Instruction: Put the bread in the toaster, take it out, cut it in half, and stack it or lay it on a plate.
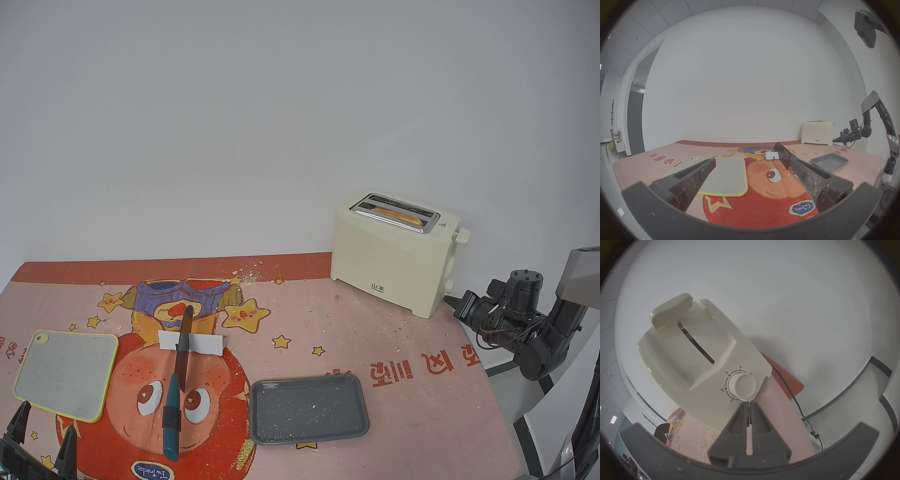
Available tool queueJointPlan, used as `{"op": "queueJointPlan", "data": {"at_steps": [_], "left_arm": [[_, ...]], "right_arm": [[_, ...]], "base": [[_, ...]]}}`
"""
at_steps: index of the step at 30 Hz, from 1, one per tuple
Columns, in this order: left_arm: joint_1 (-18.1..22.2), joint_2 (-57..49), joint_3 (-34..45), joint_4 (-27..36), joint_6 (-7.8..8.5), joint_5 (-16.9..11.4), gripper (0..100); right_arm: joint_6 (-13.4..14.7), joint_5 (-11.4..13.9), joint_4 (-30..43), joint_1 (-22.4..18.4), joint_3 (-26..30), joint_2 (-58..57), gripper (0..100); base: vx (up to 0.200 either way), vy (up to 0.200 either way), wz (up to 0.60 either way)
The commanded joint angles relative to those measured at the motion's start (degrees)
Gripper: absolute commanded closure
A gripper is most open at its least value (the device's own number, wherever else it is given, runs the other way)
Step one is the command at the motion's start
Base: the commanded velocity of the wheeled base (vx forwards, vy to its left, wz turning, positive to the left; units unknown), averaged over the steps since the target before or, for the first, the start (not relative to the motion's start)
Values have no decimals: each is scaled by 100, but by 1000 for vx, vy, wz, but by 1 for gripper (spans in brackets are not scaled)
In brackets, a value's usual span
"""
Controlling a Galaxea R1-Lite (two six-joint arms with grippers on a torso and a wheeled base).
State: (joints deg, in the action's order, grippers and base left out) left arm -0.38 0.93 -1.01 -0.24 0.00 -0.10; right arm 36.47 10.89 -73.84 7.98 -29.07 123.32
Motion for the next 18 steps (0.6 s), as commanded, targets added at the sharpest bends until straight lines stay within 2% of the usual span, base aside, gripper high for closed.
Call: {"op": "queueJointPlan", "data": {"at_steps": [1,5,18], "left_arm": [[3,-22,101,-2,0,1,0],[3,-31,101,-2,0,1,0],[3,-22,101,-2,0,1,0]], "right_arm": [[-9,-60,1,28,7,-27,100],[-18,-183,-219,36,16,-1,100],[-26,-183,-342,89,130,52,100]], "base": [[0,0,0],[0,0,0],[0,0,0]]}}
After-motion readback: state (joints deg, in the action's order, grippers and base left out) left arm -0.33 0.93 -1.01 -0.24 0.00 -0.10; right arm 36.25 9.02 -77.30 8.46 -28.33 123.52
